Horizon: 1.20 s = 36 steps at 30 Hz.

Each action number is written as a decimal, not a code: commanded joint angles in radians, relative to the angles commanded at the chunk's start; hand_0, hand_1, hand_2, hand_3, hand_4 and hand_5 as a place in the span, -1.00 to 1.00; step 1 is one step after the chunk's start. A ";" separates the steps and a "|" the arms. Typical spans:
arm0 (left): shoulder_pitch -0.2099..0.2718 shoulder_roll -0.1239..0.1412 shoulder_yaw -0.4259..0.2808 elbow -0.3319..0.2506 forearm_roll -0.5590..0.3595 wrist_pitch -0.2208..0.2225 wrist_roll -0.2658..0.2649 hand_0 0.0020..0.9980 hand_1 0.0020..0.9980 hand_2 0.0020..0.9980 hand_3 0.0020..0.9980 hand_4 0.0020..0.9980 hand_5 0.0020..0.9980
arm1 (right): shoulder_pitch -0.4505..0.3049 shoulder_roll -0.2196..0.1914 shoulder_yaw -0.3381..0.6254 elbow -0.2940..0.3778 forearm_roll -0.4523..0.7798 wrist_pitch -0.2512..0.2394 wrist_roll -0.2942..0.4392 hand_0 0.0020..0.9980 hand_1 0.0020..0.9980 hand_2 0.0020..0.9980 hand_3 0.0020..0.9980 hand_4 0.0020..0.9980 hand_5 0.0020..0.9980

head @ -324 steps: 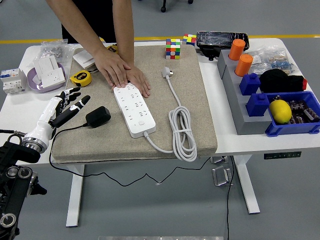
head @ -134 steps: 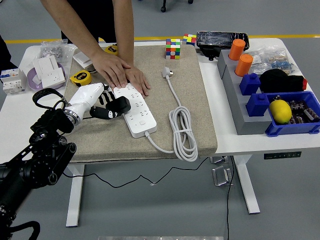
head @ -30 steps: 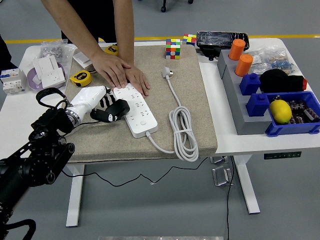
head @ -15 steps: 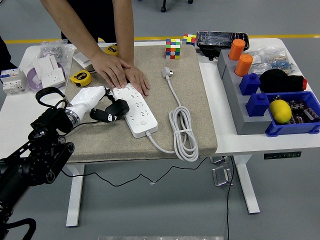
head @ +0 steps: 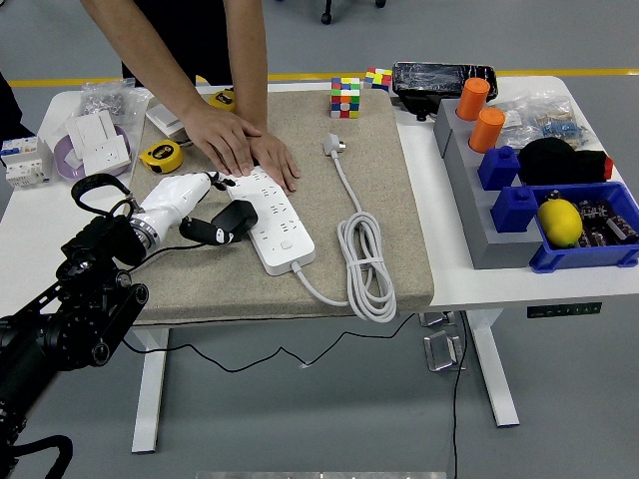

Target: Pick up the plug,place it near the board,insert it into the board,press the button

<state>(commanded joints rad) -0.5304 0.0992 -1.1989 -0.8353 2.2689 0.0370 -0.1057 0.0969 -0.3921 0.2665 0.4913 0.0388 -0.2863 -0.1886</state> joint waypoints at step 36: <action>0.264 -0.068 -0.184 -0.541 -0.549 0.110 0.225 0.85 0.96 0.90 0.90 1.00 1.00 | -0.005 0.005 0.003 0.002 -0.021 -0.007 0.000 1.00 0.85 0.70 0.68 1.00 1.00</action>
<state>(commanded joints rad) -0.2659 0.0308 -1.3830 -1.3761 1.7197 0.1472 0.1190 0.0920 -0.3875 0.2696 0.4937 0.0174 -0.2937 -0.1891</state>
